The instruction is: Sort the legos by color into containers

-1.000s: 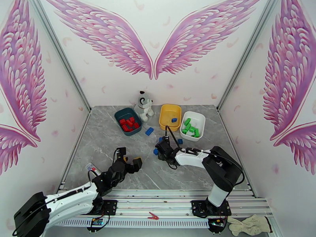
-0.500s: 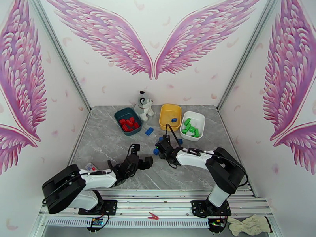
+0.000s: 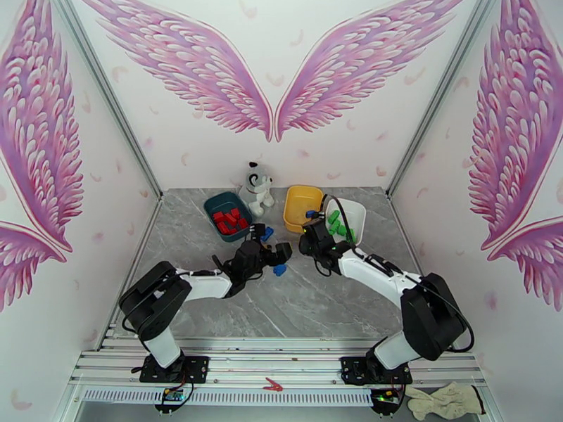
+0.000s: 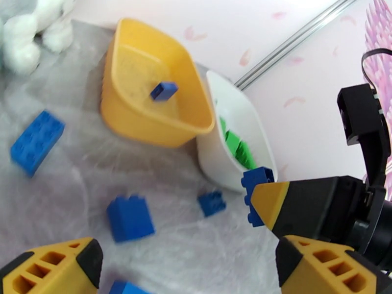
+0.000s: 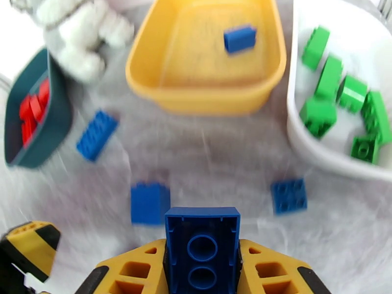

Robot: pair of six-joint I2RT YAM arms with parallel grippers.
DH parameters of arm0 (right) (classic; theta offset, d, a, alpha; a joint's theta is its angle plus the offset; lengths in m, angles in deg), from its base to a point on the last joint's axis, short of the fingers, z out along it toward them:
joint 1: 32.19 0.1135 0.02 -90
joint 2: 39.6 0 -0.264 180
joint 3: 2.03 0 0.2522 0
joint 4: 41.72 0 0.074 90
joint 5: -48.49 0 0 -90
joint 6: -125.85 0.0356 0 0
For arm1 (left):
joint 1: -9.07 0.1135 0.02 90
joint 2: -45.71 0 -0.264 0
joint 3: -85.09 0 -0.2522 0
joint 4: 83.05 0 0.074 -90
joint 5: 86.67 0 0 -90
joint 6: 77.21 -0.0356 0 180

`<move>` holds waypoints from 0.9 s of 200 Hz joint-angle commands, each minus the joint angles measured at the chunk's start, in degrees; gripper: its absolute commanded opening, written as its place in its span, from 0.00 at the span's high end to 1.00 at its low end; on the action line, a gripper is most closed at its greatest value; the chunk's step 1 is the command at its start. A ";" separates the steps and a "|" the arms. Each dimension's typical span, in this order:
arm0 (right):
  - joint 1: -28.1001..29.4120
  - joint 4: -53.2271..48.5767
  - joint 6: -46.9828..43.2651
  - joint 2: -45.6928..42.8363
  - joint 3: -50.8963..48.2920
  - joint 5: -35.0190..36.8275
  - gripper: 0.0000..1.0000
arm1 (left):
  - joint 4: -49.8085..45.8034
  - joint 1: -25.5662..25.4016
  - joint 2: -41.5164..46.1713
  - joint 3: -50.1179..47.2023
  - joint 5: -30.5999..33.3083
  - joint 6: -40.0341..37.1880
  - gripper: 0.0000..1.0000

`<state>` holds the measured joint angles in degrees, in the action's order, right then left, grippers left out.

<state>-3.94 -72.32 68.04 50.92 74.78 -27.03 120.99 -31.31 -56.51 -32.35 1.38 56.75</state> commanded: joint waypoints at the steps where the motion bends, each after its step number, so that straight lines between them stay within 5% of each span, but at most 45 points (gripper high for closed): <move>1: -2.41 -1.62 -1.59 5.09 7.40 -2.69 0.72 | 0.30 1.89 -2.95 5.83 -4.34 1.20 0.01; 48: -6.86 -7.94 -2.49 18.97 26.27 -5.76 0.68 | -4.24 2.92 -0.64 8.43 -2.22 -1.46 0.01; 91: -9.04 -13.98 -4.67 27.41 38.80 -9.12 0.43 | -4.96 2.54 5.54 0.77 2.46 -3.40 0.01; 180: -6.92 -8.05 -6.71 12.47 23.15 -13.64 0.37 | -6.64 -0.53 19.62 -14.85 14.54 -6.07 0.01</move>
<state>-12.22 -82.29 62.53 68.51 101.33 -38.22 116.58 -30.61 -42.60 -43.96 9.86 53.02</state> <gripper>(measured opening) 0.635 0.987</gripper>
